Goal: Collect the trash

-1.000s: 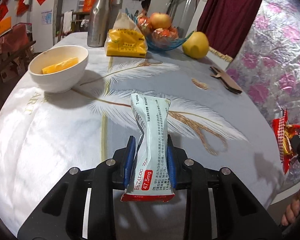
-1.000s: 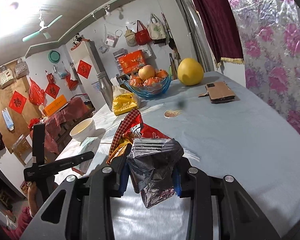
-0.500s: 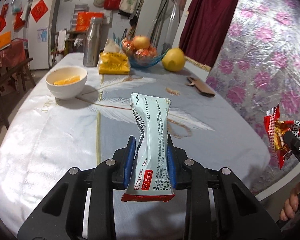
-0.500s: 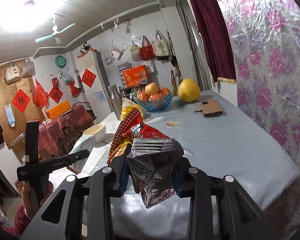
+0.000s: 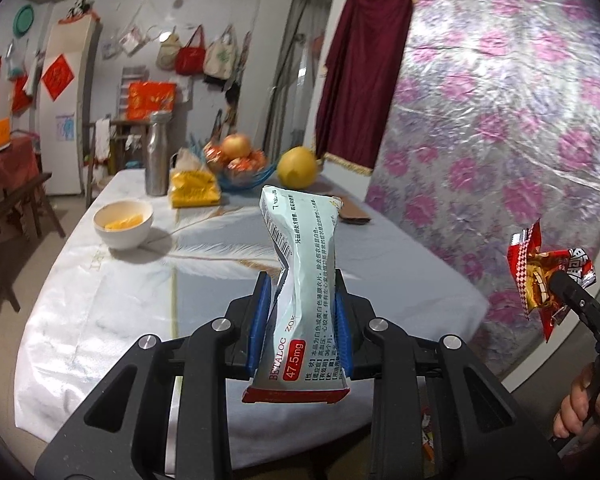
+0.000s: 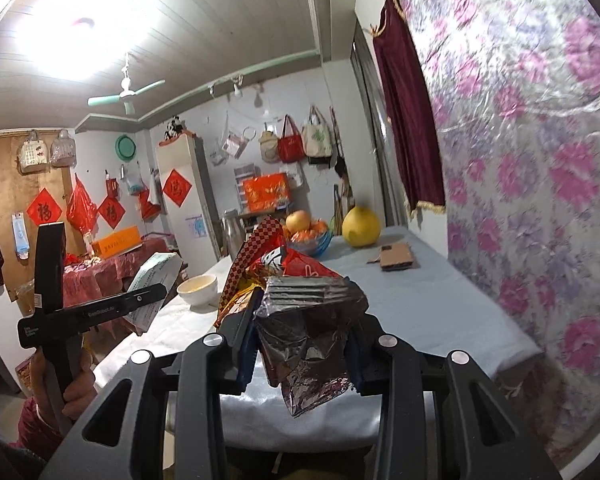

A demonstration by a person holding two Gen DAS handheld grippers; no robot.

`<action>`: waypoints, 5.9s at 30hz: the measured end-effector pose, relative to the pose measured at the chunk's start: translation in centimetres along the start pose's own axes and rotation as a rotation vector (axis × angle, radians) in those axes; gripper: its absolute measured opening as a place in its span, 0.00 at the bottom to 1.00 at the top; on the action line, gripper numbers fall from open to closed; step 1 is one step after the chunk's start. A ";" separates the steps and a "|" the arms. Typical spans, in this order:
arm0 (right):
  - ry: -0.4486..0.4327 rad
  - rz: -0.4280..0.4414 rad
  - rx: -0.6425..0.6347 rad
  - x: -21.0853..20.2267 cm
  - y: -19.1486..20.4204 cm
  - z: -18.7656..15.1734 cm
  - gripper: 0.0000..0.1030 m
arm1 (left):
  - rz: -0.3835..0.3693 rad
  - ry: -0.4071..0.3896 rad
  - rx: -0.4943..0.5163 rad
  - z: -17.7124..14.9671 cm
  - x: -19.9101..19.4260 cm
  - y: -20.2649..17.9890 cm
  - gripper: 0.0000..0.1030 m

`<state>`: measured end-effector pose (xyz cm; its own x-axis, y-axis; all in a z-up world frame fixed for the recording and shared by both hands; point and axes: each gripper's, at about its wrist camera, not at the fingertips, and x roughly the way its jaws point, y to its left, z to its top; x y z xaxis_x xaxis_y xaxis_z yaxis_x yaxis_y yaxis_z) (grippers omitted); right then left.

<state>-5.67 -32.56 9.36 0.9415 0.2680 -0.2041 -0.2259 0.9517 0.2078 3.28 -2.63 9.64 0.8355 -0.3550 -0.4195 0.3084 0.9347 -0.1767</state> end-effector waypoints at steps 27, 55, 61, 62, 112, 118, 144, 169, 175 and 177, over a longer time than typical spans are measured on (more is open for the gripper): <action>0.042 -0.233 0.083 -6.2 -10.4 -3.7 0.38 | -0.233 0.156 0.248 -4.3 5.4 -15.9 0.30; 0.658 -0.429 0.376 -0.9 -24.7 -26.8 0.60 | -0.423 0.530 0.478 -17.6 14.8 -28.1 0.30; 0.477 -0.481 0.389 -4.8 -25.9 -22.2 0.69 | -0.468 0.583 0.515 -19.4 15.5 -29.8 0.30; 0.456 -0.490 0.394 -5.3 -26.0 -21.7 0.70 | -0.472 0.589 0.519 -19.6 15.5 -30.0 0.30; 0.747 -0.490 0.281 -9.4 -19.7 -21.5 0.89 | -0.328 0.664 0.592 -23.0 15.9 -29.3 0.90; 0.764 -0.499 0.245 -9.1 -18.3 -21.7 0.91 | -0.300 0.655 0.581 -22.7 15.5 -28.7 0.90; 0.770 -0.476 0.266 -7.8 -18.1 -22.7 0.91 | -0.258 0.624 0.590 -22.5 15.4 -28.4 0.91; 0.775 -0.468 0.263 -7.6 -17.9 -23.1 0.91 | -0.300 0.601 0.632 -22.8 14.6 -29.0 0.91; 0.774 -0.470 0.266 -7.6 -17.9 -23.0 0.91 | -0.280 0.591 0.648 -22.8 14.6 -29.1 0.92; 0.774 -0.468 0.267 -7.7 -18.1 -23.0 0.91 | -0.282 0.595 0.645 -22.8 14.6 -29.0 0.92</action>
<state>-14.54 -48.40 -14.82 0.4725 -0.0169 -0.8812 0.2887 0.9476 0.1366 -3.83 -35.39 -11.70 0.3742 -0.3549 -0.8568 0.8084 0.5775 0.1138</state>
